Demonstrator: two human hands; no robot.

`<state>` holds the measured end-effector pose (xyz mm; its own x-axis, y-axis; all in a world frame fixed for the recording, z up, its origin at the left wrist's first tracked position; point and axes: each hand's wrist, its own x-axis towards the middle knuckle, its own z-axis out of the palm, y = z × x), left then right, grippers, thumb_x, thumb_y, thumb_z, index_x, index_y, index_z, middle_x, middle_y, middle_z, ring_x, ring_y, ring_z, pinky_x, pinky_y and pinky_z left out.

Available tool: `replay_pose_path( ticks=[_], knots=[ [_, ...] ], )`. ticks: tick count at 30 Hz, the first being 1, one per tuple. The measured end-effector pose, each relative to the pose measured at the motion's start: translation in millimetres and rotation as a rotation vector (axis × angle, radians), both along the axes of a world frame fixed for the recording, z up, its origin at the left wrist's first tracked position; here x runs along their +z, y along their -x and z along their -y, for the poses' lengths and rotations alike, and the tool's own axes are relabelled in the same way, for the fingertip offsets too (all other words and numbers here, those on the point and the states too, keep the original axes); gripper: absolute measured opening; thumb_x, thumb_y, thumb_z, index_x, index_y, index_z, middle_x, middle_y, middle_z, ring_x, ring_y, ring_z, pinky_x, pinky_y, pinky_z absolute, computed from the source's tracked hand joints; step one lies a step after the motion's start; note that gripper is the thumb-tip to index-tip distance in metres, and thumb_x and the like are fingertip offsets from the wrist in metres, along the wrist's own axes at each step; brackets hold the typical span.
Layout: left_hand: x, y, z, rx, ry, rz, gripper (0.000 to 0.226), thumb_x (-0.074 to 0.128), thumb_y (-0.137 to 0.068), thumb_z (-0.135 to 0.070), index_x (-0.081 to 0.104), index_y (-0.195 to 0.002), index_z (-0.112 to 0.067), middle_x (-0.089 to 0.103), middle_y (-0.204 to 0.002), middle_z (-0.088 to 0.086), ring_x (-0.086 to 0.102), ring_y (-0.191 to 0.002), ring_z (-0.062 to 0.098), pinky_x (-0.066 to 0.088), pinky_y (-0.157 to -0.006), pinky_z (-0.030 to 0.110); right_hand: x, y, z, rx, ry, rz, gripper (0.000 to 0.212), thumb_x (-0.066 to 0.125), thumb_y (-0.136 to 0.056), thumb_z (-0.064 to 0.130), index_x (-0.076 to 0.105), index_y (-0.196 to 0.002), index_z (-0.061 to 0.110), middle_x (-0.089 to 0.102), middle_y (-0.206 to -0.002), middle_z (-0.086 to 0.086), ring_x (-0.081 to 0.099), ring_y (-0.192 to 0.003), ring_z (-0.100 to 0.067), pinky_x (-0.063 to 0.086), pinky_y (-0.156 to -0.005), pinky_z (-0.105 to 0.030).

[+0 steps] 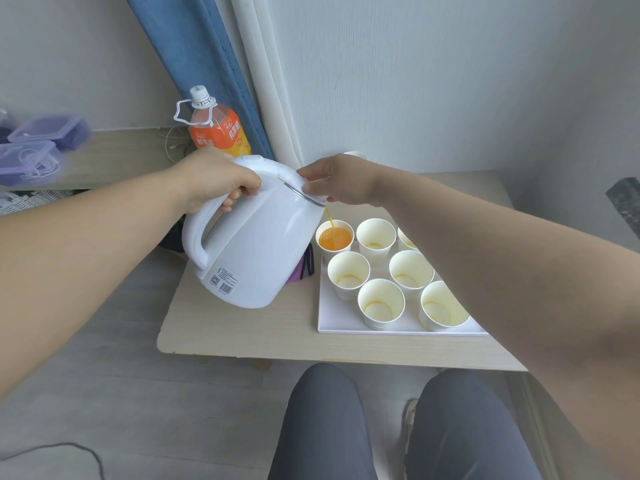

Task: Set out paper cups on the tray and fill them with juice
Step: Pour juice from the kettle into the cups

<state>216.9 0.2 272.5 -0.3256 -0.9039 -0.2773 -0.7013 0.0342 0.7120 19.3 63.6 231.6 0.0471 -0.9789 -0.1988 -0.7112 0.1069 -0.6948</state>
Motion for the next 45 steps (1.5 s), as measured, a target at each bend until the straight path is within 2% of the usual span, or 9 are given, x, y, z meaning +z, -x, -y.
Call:
replay_pose_path(
  ticks=[5,12,16,19,23,25,33,39,45],
  knots=[
    [-21.4,-2.1,-2.8,-0.007,-0.024,-0.007,0.018,0.064,-0.067,-0.001,0.049,-0.062,-0.01,0.042,-0.042,0.002,0.035,-0.045,0.02,0.034,-0.048,0.025,-14.7,0.4,-6.7,-0.012,-0.005,-0.009,0.045,0.056,-0.094,0.034,0.049,-0.138,0.028,0.053,-0.137,0.005,0.05,-0.122,-0.013,0.034,-0.094,-0.017],
    [-46.9,-5.6,-5.9,-0.008,-0.019,0.013,0.016,0.065,-0.069,-0.004,0.051,-0.064,-0.01,0.046,-0.043,-0.001,0.043,-0.052,0.02,0.037,-0.056,0.026,-26.7,1.8,-11.2,-0.014,-0.014,-0.049,0.043,0.053,-0.096,0.032,0.049,-0.138,0.027,0.049,-0.142,0.002,0.047,-0.127,-0.016,0.031,-0.092,-0.016],
    [-46.2,-5.7,-7.9,0.0,-0.01,-0.02,0.021,0.061,-0.076,0.001,0.051,-0.063,-0.011,0.046,-0.045,0.0,0.042,-0.052,0.019,0.036,-0.057,0.025,-20.1,2.4,-14.8,-0.029,0.006,-0.043,0.04,0.052,-0.096,0.029,0.051,-0.136,0.027,0.05,-0.14,0.001,0.052,-0.122,-0.017,0.036,-0.091,-0.017],
    [-39.6,-8.3,-11.0,-0.003,0.004,-0.05,0.022,0.061,-0.077,0.001,0.051,-0.062,-0.011,0.046,-0.042,-0.002,0.042,-0.051,0.019,0.037,-0.059,0.026,-12.4,3.4,-19.8,-0.041,0.037,-0.025,0.038,0.053,-0.096,0.027,0.053,-0.134,0.025,0.052,-0.138,0.003,0.048,-0.125,-0.014,0.031,-0.089,-0.012],
    [-24.5,-15.1,-18.9,-0.024,0.012,-0.087,0.012,0.065,-0.063,-0.008,0.053,-0.065,-0.008,0.046,-0.041,-0.001,0.042,-0.045,0.016,0.039,-0.058,0.027,-3.8,0.0,-30.2,-0.05,0.067,0.001,0.043,0.056,-0.095,0.03,0.051,-0.137,0.025,0.053,-0.137,0.006,0.048,-0.124,-0.012,0.029,-0.09,-0.013],
    [-16.7,-18.5,-25.1,-0.039,0.009,-0.092,0.018,0.064,-0.055,-0.011,0.055,-0.07,-0.006,0.045,-0.04,0.0,0.041,-0.04,0.014,0.039,-0.055,0.026,-0.2,-3.7,-37.4,-0.057,0.078,0.028,0.044,0.058,-0.094,0.032,0.051,-0.137,0.025,0.054,-0.136,0.006,0.05,-0.123,-0.012,0.032,-0.092,-0.015],
    [-9.7,-27.9,-51.9,-0.123,0.022,-0.031,0.02,0.063,-0.055,-0.012,0.044,-0.056,-0.007,0.043,-0.042,0.006,0.04,-0.041,0.016,0.038,-0.054,0.027,-0.8,-14.9,-67.1,-0.028,0.019,0.035,0.046,0.057,-0.092,0.038,0.051,-0.137,0.029,0.053,-0.134,0.008,0.058,-0.115,-0.014,0.04,-0.087,-0.018],
    [-20.3,-28.5,-66.0,-0.123,-0.013,-0.015,0.019,0.064,-0.062,-0.007,0.045,-0.059,-0.008,0.042,-0.042,0.007,0.038,-0.042,0.017,0.036,-0.052,0.028,-9.5,-19.2,-81.5,-0.012,-0.008,-0.002,0.047,0.057,-0.094,0.036,0.049,-0.139,0.025,0.05,-0.139,0.007,0.048,-0.125,-0.01,0.032,-0.091,-0.015],
    [-28.1,-21.6,-66.9,-0.098,-0.062,0.001,0.024,0.059,-0.075,0.005,0.045,-0.061,-0.009,0.041,-0.04,0.003,0.035,-0.042,0.016,0.035,-0.048,0.024,-21.5,-16.2,-83.5,-0.046,-0.051,0.074,0.039,0.054,-0.097,0.03,0.053,-0.136,0.025,0.054,-0.136,0.005,0.051,-0.099,-0.009,0.038,-0.087,-0.019]
  ],
)
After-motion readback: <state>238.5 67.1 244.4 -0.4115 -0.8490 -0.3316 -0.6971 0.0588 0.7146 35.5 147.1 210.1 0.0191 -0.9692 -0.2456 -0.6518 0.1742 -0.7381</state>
